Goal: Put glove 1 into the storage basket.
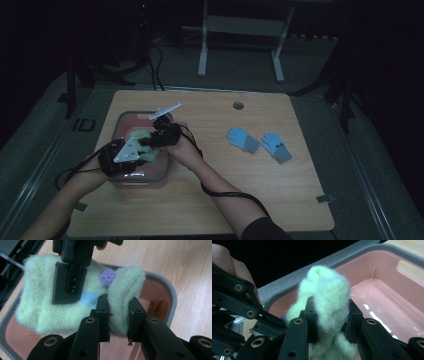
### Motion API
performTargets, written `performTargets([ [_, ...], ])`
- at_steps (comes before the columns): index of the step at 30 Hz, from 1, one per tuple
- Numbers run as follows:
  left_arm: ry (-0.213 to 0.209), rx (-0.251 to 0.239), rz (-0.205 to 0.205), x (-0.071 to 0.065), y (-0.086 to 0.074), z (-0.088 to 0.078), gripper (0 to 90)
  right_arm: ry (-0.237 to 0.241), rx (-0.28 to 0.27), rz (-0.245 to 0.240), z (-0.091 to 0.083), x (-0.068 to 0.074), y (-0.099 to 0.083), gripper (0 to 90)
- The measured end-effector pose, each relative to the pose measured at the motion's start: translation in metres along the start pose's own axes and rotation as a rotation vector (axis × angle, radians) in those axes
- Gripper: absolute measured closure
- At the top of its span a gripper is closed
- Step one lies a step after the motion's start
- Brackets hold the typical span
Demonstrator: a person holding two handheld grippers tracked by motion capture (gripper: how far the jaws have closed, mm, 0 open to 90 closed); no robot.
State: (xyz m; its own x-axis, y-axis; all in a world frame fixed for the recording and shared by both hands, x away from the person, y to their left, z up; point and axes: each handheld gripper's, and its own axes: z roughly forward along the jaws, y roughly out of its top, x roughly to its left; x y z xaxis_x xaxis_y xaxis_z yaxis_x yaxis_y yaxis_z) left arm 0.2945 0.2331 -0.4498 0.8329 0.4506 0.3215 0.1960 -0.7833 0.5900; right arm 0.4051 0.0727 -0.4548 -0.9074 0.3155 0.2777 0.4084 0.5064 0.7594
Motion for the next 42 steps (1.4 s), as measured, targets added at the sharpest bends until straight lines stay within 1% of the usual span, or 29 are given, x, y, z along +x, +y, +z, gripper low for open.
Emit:
performTargets([
  [3, -0.005, 0.017, -0.001, 0.002, -0.006, 0.007, 75.6, -0.001, 0.019, 0.007, 0.010, -0.004, -0.002, 69.9],
  [8, -0.025, 0.016, -0.036, 0.007, -0.017, 0.015, 75.6, -0.023, 0.056, 0.009, 0.025, -0.008, -0.004, 69.9],
  [10, -0.031, 0.022, -0.039, 0.006, -0.020, 0.019, 75.6, -0.032, 0.082, 0.009, 0.030, -0.009, -0.005, 69.9],
  [14, -0.048, 0.039, -0.054, 0.006, -0.025, 0.028, 75.5, -0.060, 0.145, -0.023, 0.040, -0.010, -0.006, 69.9],
  [15, -0.050, 0.040, -0.054, 0.006, -0.025, 0.029, 75.6, -0.071, 0.165, -0.017, 0.042, -0.010, -0.007, 69.8],
  [16, -0.057, 0.044, -0.060, 0.007, -0.026, 0.031, 75.5, -0.072, 0.170, -0.023, 0.044, -0.011, -0.007, 69.8],
  [18, -0.066, 0.058, -0.063, 0.007, -0.027, 0.034, 75.5, -0.081, 0.190, -0.018, 0.048, -0.011, -0.007, 69.6],
  [19, -0.071, 0.064, -0.066, 0.007, -0.027, 0.036, 75.5, -0.087, 0.201, -0.025, 0.050, -0.011, -0.008, 69.4],
  [21, -0.075, 0.085, -0.061, 0.007, -0.026, 0.038, 75.4, -0.100, 0.228, -0.025, 0.054, -0.011, -0.008, 68.7],
  [22, -0.079, 0.103, -0.060, 0.007, -0.025, 0.039, 75.4, -0.107, 0.233, -0.033, 0.055, -0.010, -0.008, 67.6],
  [23, -0.089, 0.128, -0.055, 0.007, -0.024, 0.041, 75.0, -0.113, 0.235, -0.032, 0.057, -0.010, -0.009, 64.4],
  [25, -0.094, 0.152, -0.048, 0.007, -0.024, 0.044, 74.3, -0.129, 0.246, -0.032, 0.059, -0.010, -0.009, 57.3],
  [27, -0.116, 0.186, -0.047, 0.007, -0.025, 0.047, 73.4, -0.143, 0.239, -0.038, 0.059, -0.010, -0.010, 51.6],
  [28, -0.121, 0.194, -0.058, 0.008, -0.026, 0.048, 73.1, -0.154, 0.231, -0.038, 0.058, -0.011, -0.009, 49.6],
  [29, -0.122, 0.195, -0.062, 0.009, -0.027, 0.048, 72.8, -0.151, 0.222, -0.040, 0.057, -0.012, -0.009, 47.0],
  [31, -0.129, 0.195, -0.082, 0.010, -0.028, 0.048, 71.8, -0.146, 0.222, -0.026, 0.055, -0.013, -0.009, 42.8],
  [33, -0.122, 0.192, -0.088, 0.011, -0.028, 0.048, 67.6, -0.144, 0.224, -0.025, 0.055, -0.014, -0.009, 41.5],
  [34, -0.124, 0.181, -0.112, 0.012, -0.029, 0.047, 67.6, -0.137, 0.226, -0.024, 0.054, -0.014, -0.009, 40.5],
  [35, -0.123, 0.171, -0.131, 0.013, -0.030, 0.047, 61.6, -0.134, 0.223, -0.028, 0.053, -0.013, -0.009, 38.9],
  [36, -0.127, 0.163, -0.151, 0.013, -0.031, 0.046, 49.4, -0.122, 0.213, -0.022, 0.051, -0.013, -0.008, 33.9],
  [37, -0.117, 0.165, -0.157, 0.013, -0.031, 0.046, 47.6, -0.118, 0.208, -0.020, 0.050, -0.013, -0.008, 32.8],
  [38, -0.097, 0.153, -0.188, 0.013, -0.033, 0.044, 44.2, -0.111, 0.205, -0.019, 0.048, -0.013, -0.008, 28.8],
  [39, -0.096, 0.148, -0.201, 0.013, -0.034, 0.043, 42.7, -0.103, 0.197, -0.017, 0.046, -0.013, -0.008, 26.5],
  [40, -0.096, 0.148, -0.201, 0.013, -0.034, 0.043, 40.0, -0.103, 0.197, -0.017, 0.046, -0.013, -0.008, 26.5],
  [41, -0.083, 0.139, -0.209, 0.013, -0.034, 0.041, 40.0, -0.094, 0.188, -0.010, 0.044, -0.013, -0.007, 25.7],
  [42, -0.085, 0.111, -0.230, 0.013, -0.033, 0.036, 33.7, -0.080, 0.167, -0.002, 0.039, -0.014, -0.006, 20.8],
])
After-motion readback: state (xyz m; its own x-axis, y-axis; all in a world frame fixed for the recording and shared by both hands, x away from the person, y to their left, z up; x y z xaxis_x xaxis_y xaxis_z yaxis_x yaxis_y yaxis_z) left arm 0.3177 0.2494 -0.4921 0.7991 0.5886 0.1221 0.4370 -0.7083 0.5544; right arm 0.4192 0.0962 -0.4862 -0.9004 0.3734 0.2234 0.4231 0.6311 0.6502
